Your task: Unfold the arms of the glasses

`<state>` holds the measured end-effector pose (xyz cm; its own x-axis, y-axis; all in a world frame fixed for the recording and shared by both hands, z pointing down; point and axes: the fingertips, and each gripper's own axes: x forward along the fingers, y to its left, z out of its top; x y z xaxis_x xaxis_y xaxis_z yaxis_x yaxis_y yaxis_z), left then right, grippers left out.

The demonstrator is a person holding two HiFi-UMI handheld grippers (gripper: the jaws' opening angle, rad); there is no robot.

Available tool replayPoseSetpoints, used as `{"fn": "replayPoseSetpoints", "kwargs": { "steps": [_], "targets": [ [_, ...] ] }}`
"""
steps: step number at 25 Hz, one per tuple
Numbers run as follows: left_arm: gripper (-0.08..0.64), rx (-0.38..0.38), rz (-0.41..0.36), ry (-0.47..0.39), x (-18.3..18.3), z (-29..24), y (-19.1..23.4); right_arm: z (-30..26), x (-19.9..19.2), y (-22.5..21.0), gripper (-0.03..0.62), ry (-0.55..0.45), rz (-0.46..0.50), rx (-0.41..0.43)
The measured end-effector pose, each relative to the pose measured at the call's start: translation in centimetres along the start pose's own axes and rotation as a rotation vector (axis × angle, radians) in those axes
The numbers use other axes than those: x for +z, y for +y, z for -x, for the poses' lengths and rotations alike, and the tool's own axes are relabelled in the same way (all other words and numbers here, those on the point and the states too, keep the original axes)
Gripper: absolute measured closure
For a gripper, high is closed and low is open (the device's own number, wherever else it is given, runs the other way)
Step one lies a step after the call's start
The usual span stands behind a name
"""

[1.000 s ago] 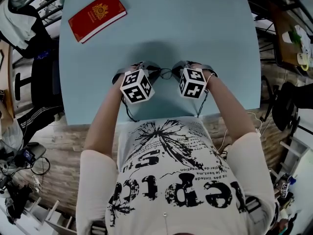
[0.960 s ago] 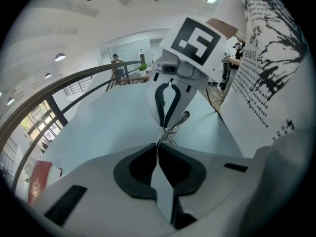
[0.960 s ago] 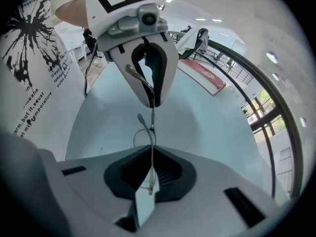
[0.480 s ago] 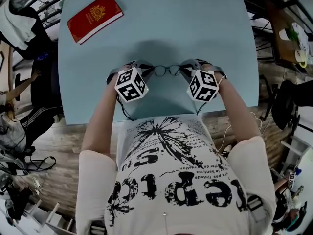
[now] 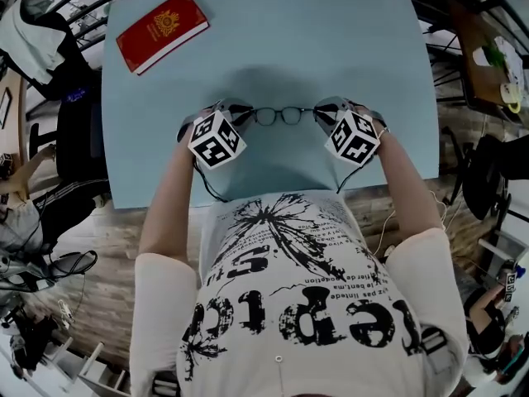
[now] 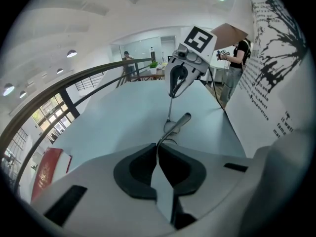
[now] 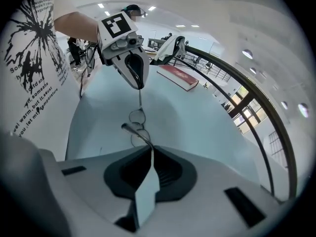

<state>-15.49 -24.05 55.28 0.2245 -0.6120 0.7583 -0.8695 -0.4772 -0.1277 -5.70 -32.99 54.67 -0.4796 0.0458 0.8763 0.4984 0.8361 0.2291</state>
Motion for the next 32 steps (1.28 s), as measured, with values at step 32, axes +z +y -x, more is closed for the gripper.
{"fn": "replayPoseSetpoints", "kwargs": {
  "steps": [32],
  "targets": [
    [0.525,0.370,0.301,-0.410,4.9,12.2,1.0,11.1,4.3,-3.1,0.581,-0.561,-0.514,-0.411]
  ]
}}
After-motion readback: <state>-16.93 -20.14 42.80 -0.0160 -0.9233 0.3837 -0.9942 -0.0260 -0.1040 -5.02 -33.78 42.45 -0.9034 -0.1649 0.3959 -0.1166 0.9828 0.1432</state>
